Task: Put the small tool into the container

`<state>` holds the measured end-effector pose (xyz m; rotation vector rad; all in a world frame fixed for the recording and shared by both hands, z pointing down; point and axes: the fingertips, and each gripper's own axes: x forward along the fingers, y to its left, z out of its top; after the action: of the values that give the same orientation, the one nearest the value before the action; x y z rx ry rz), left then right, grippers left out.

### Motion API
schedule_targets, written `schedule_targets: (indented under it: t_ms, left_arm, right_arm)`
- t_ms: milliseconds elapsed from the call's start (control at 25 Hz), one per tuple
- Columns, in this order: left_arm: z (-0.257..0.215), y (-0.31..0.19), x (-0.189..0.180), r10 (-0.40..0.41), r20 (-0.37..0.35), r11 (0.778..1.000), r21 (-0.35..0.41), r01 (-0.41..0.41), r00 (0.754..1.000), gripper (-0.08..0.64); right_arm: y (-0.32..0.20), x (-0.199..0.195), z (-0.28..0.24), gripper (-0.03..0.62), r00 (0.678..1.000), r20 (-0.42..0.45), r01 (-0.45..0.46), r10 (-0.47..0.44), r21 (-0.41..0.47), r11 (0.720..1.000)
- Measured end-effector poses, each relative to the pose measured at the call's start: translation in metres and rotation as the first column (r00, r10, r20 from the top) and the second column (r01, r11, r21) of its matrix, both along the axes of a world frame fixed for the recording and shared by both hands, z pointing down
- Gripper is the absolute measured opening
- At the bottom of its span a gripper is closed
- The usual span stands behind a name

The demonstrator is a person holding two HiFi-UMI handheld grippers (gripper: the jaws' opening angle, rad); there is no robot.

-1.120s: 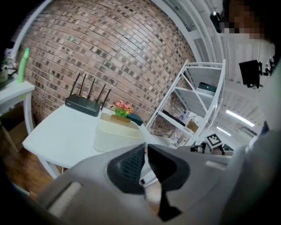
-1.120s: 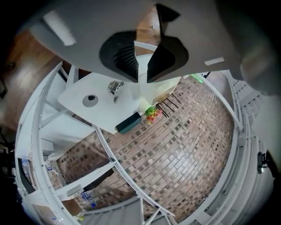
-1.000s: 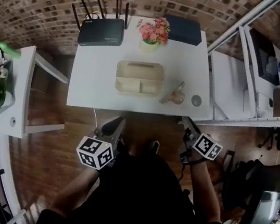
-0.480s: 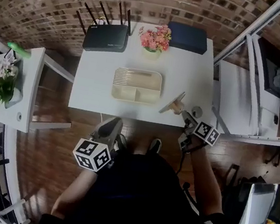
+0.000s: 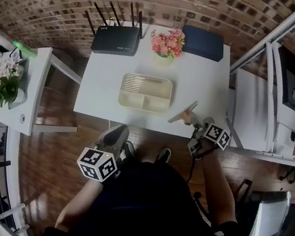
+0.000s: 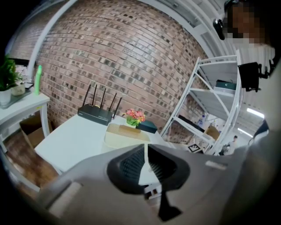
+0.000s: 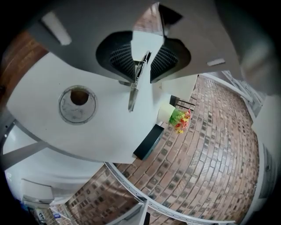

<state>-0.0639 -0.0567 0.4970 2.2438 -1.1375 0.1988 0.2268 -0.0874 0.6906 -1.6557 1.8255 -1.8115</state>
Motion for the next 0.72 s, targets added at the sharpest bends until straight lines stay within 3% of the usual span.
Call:
schedule_targets:
  t_ms: [320,560,720]
  left_arm:
    - [0.002,-0.003,-0.007,-0.015,0.0,1.0,-0.005,0.015,1.0,0.023]
    - [0.003,-0.004,-0.011,-0.01,-0.004,1.0,-0.013,0.01,1.0,0.023]
    - [0.003,-0.005,-0.012,-0.001,-0.008,1.0,-0.015,0.001,1.0,0.023]
  right_arm:
    - [-0.006,-0.006,0.018,0.091,1.0,-0.004,0.012,-0.012,-0.047,0.999]
    - [-0.009,-0.006,0.017,0.058,1.0,0.022,-0.008,0.009,-0.038,0.999]
    - [-0.01,-0.014,0.004,0.048,0.999,0.05,-0.002,0.002,0.014,1.0]
